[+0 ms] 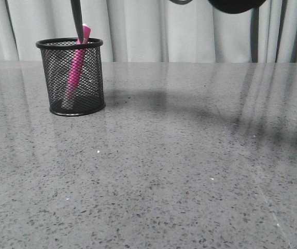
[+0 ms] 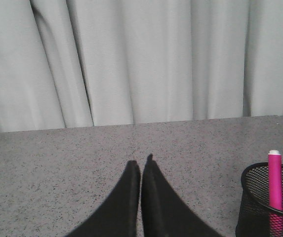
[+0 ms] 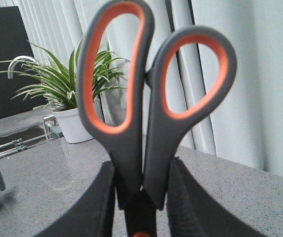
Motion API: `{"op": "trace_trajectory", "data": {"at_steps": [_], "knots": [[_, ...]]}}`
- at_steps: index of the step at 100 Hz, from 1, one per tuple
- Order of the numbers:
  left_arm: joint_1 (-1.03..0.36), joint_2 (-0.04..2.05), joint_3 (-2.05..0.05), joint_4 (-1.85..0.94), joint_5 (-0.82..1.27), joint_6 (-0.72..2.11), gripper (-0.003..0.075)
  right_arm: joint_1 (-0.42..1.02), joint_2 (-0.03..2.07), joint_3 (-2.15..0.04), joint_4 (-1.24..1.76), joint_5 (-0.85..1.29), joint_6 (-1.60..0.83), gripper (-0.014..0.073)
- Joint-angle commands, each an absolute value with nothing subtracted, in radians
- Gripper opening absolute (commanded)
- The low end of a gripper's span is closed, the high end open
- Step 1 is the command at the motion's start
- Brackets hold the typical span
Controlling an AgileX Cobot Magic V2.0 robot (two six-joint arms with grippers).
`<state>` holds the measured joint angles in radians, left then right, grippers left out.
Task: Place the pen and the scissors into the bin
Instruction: 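Carry the scissors over the mesh cup and lower blades inside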
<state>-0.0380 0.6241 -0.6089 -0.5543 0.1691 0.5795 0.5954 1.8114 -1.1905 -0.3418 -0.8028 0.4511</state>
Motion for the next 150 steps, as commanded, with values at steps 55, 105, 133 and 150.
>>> {"op": "trace_trajectory", "data": {"at_steps": [55,105,133,150], "knots": [[-0.036,0.622,-0.635,-0.568,0.095,0.567,-0.0022,0.592,1.827,-1.232,-0.488,-0.810,0.415,-0.0075],[-0.036,0.622,-0.635,-0.568,0.095,0.567,-0.0022,0.592,1.834,-1.227,-0.532,-0.792,0.415,-0.0076],[-0.036,0.622,-0.635,-0.568,0.095,0.567,-0.0022,0.592,1.834,-1.190,-0.530,-0.774,0.415,-0.0076],[-0.036,0.622,-0.635,-0.568,0.095,0.567,-0.0022,0.592,1.834,-1.190,-0.530,-0.772,0.415,-0.0076]]}}
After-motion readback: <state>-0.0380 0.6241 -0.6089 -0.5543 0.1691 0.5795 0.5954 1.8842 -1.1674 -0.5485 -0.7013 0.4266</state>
